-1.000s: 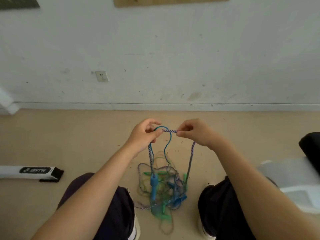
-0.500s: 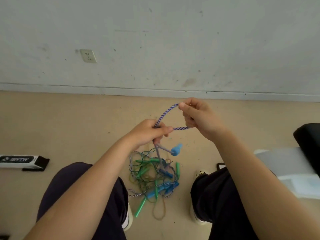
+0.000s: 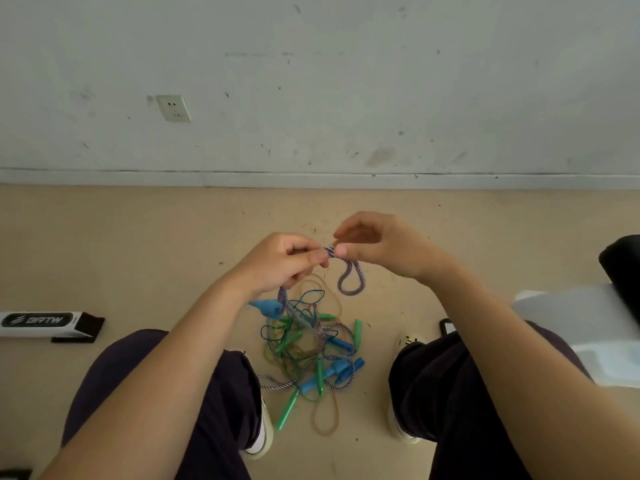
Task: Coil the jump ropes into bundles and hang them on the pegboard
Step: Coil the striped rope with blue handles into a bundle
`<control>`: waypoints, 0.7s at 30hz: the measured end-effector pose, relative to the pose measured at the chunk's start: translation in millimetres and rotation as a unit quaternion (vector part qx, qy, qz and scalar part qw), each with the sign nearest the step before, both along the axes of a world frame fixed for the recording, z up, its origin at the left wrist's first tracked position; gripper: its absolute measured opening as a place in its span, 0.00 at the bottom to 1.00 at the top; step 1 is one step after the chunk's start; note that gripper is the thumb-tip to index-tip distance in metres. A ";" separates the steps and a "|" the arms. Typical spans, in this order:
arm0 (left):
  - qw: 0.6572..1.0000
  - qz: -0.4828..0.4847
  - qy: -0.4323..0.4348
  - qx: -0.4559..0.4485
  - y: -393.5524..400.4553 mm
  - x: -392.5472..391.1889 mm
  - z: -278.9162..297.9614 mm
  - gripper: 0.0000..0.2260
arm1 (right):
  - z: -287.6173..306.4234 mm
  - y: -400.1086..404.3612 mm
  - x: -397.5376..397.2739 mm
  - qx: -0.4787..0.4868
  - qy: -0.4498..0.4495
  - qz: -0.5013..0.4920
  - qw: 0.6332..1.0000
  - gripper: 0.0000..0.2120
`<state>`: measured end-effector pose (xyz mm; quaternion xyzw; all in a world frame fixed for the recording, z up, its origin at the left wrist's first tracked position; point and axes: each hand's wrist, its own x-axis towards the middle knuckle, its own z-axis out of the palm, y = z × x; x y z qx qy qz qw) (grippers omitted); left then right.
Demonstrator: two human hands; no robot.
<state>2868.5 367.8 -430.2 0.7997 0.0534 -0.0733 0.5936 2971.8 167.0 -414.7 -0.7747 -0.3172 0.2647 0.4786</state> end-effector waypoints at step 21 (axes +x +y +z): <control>0.992 0.103 0.006 -0.071 15.5 -4.3 -12.2 0.09 | -12.8 2.4 7.7 0.018 -0.123 -0.204 0.971 0.16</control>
